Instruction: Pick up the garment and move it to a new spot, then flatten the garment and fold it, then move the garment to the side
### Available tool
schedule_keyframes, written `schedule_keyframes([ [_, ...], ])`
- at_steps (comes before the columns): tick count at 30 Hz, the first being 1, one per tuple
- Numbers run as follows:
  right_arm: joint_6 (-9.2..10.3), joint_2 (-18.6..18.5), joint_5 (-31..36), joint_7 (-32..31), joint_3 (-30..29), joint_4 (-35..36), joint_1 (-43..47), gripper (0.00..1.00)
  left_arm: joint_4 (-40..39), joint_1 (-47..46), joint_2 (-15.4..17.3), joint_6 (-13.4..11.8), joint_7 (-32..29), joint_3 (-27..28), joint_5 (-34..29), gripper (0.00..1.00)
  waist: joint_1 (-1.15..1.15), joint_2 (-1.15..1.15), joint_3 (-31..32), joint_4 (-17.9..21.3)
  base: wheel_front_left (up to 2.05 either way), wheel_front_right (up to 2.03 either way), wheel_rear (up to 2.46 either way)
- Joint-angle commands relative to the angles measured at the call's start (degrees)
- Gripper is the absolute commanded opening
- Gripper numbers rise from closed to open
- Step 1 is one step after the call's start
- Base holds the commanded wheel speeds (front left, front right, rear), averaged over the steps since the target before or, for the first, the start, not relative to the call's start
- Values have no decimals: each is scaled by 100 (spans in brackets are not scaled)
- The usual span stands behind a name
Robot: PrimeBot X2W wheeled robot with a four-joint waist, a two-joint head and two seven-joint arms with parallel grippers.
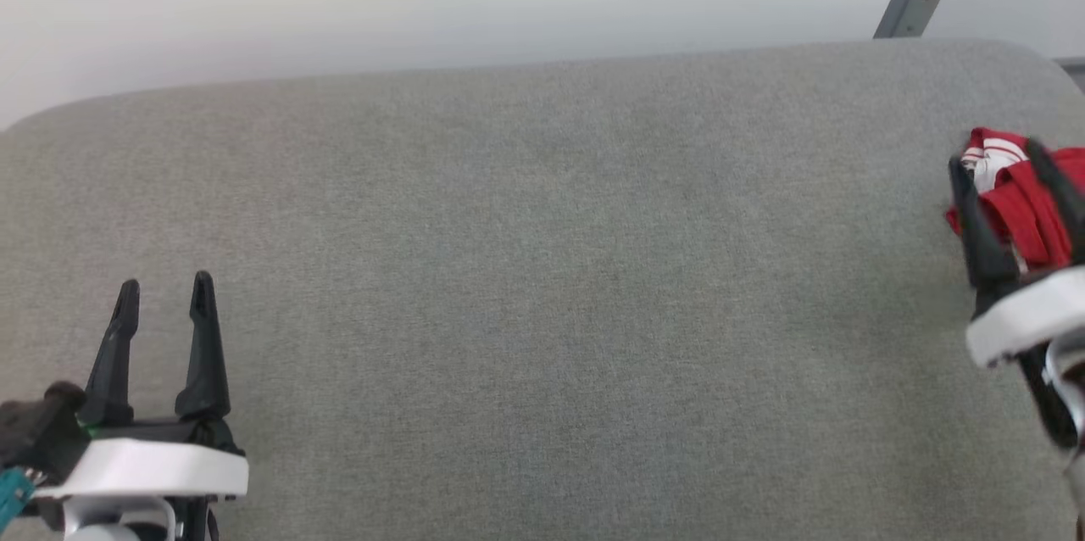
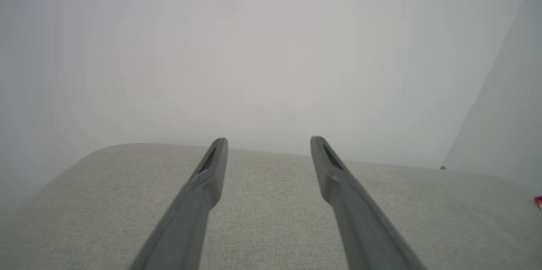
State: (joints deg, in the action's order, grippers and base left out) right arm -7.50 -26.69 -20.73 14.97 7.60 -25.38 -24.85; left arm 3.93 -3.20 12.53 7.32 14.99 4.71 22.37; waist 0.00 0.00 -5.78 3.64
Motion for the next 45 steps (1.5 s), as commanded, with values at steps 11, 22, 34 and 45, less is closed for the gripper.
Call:
schedule_keyframes([
  [11, 2, 717, 843, 23, -537, 1037, 1412, 100, -275, 644, -309, 17, 25, 275, -167, 100, 0, 0, 360, -168, 0, 0, 0],
  [22, 2, 1183, 1069, 23, -831, 1533, 2264, 100, -495, 1202, -419, 17, 25, 441, -49, 100, 0, 0, 537, -297, 0, 0, 0],
  [34, 2, 1574, 1248, 24, -1046, 1850, 2818, 100, -596, 1441, -506, 17, 25, 457, 66, 100, 0, 0, 642, -393, 0, 0, 0],
  [45, 2, 1667, 1242, 24, -1254, 2030, 3026, 100, -569, 1543, -375, 17, 25, 388, 66, 100, 0, 0, 711, -390, 0, 0, 0],
])
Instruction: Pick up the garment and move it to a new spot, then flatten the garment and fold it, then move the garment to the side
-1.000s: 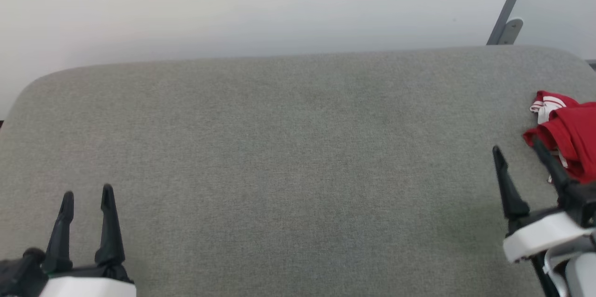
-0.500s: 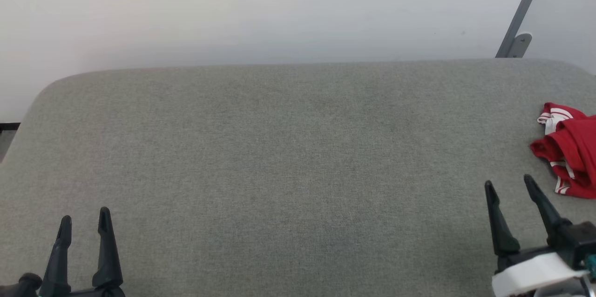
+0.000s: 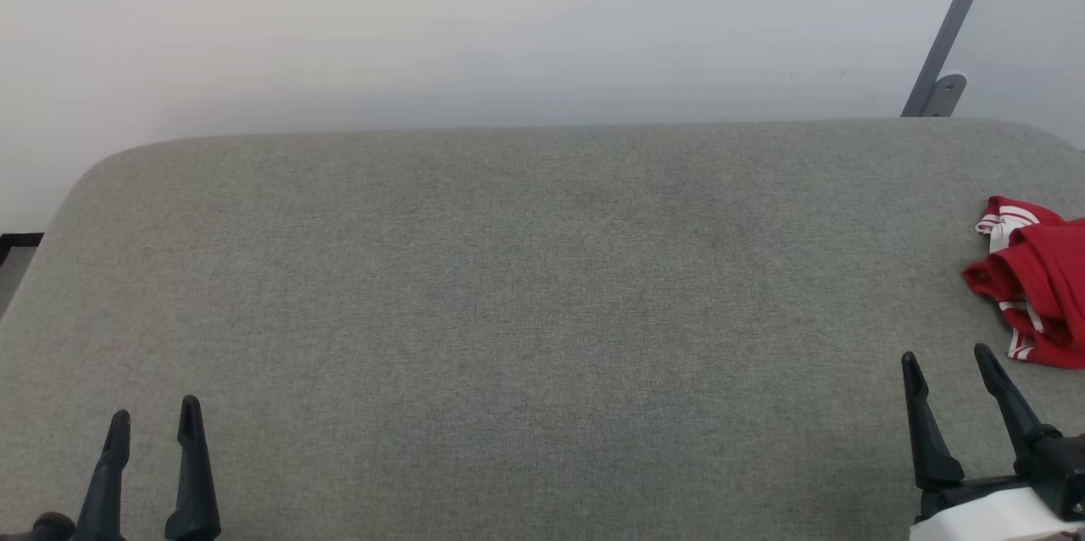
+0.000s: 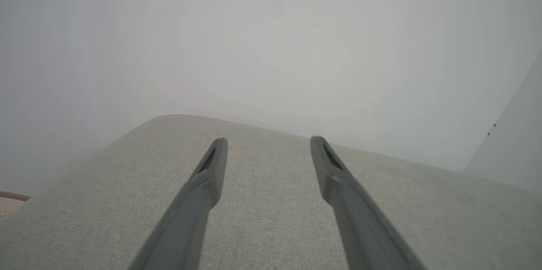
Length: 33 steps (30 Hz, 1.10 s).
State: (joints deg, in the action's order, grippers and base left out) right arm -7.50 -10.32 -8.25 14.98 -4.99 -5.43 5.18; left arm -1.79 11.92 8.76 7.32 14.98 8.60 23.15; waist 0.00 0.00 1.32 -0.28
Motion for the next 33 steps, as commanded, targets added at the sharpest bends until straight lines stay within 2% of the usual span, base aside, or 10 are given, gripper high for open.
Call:
schedule_keyframes([
  [1, 2, 26, -1, 23, 4, 39, 24, 100, 8, 36, 8, 17, 26, -2, -5, 100, 0, 0, 3, 6, 0, 0, 0],
  [23, 2, 23, -98, 23, 98, 90, 69, 100, 132, 92, 242, 17, 26, -336, 37, 100, 0, 0, 65, -31, 0, 0, 0],
  [24, 0, 24, -63, -1, 102, 56, 15, 0, 145, 32, 212, -1, -2, -334, 61, 0, 0, 0, 64, -28, 0, 0, 0],
  [29, 0, 112, -121, -36, 123, -139, 43, 0, 348, 23, 100, -1, -30, -372, 116, 0, 0, 0, 64, -27, 0, 0, 0],
  [33, 0, 147, -587, -160, 101, -183, -32, 0, 409, -77, 69, -1, -140, -373, 510, 0, 0, 0, 57, -25, 0, 0, 0],
])
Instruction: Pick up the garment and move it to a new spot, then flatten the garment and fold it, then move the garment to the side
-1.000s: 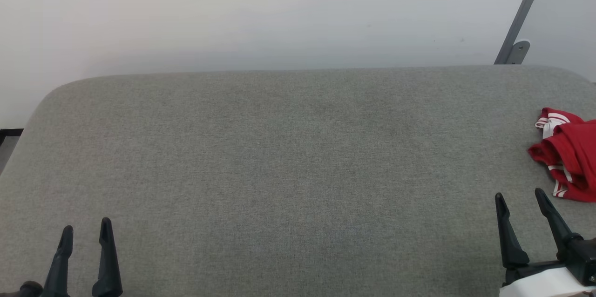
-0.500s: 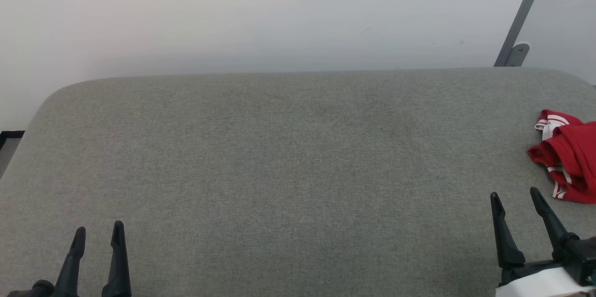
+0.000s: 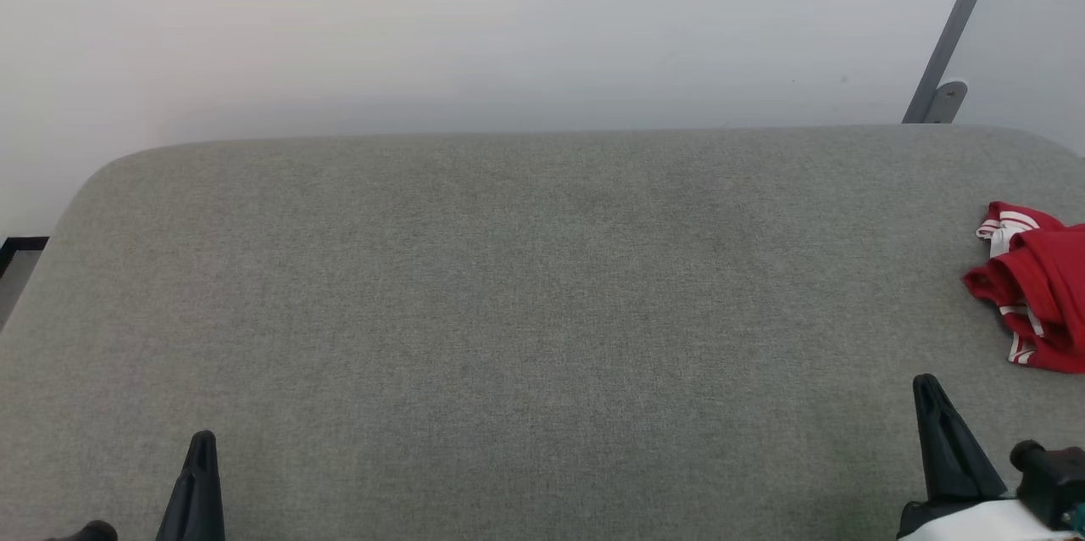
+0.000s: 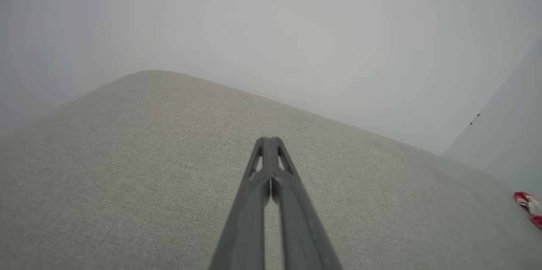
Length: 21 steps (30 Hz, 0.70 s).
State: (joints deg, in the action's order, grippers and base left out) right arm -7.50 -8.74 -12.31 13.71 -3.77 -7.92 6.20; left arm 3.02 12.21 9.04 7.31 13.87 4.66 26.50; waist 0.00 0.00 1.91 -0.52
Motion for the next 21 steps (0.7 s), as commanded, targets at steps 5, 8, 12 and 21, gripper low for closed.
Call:
schedule_keyframes([
  [5, 0, 30, -737, -176, -41, 21, -216, 0, 20, -239, 6, 1, -163, 20, 642, 0, 0, 0, -10, 2, 0, 0, 0],
  [8, 0, 54, -1055, -256, -51, -4, -261, 0, 72, -313, -15, 2, -240, 21, 908, 0, 0, 0, -15, 3, 0, 0, 0],
  [12, 0, 84, -1462, -359, -64, -35, -323, 0, 139, -408, -42, 3, -338, 23, 1249, 0, 0, 0, -22, 5, 0, 0, 0],
  [21, 0, 149, -2310, -572, -93, -105, -449, 0, 260, -603, -100, 6, -546, 29, 1955, 0, 0, 0, -37, 9, 0, 0, 0],
])
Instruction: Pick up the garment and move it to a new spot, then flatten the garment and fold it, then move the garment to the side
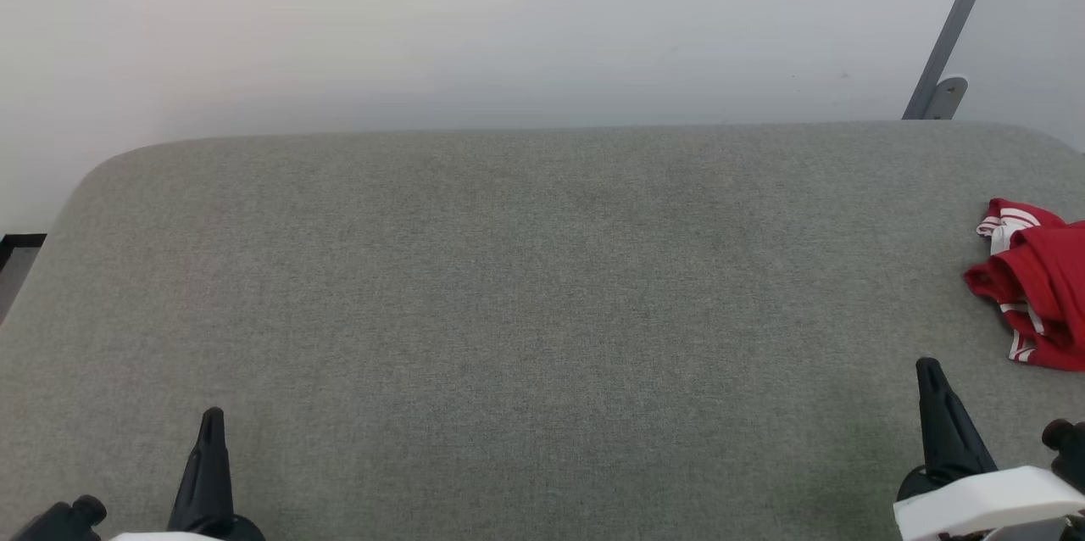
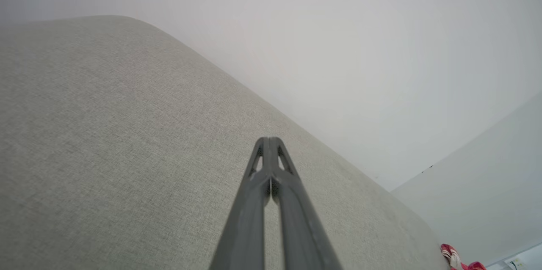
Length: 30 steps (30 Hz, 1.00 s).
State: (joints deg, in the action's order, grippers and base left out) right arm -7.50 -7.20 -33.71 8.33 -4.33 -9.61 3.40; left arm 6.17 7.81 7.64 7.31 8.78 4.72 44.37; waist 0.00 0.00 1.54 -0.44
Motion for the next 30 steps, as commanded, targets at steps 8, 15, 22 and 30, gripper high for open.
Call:
schedule_keyframes([
  [8, 0, 54, -937, -232, -62, -4, -282, 0, 54, -333, -21, 8, -227, 32, 806, 0, 0, 0, -17, 4, 0, 0, 0],
  [15, 0, 94, -1481, -373, -78, -48, -368, 0, 132, -457, -64, 10, -366, 41, 1253, 0, 0, 0, -29, 7, 0, 0, 0],
  [22, 0, 128, -1920, -484, -92, -84, -428, 0, 196, -556, -99, 12, -478, 47, 1614, 0, 0, 0, -39, 10, 0, 0, 0],
  [30, 0, 174, -2466, -628, -111, -134, -502, 0, 280, -679, -139, 14, -618, 59, 2063, 0, 0, 0, -53, 13, 0, 0, 0],
])
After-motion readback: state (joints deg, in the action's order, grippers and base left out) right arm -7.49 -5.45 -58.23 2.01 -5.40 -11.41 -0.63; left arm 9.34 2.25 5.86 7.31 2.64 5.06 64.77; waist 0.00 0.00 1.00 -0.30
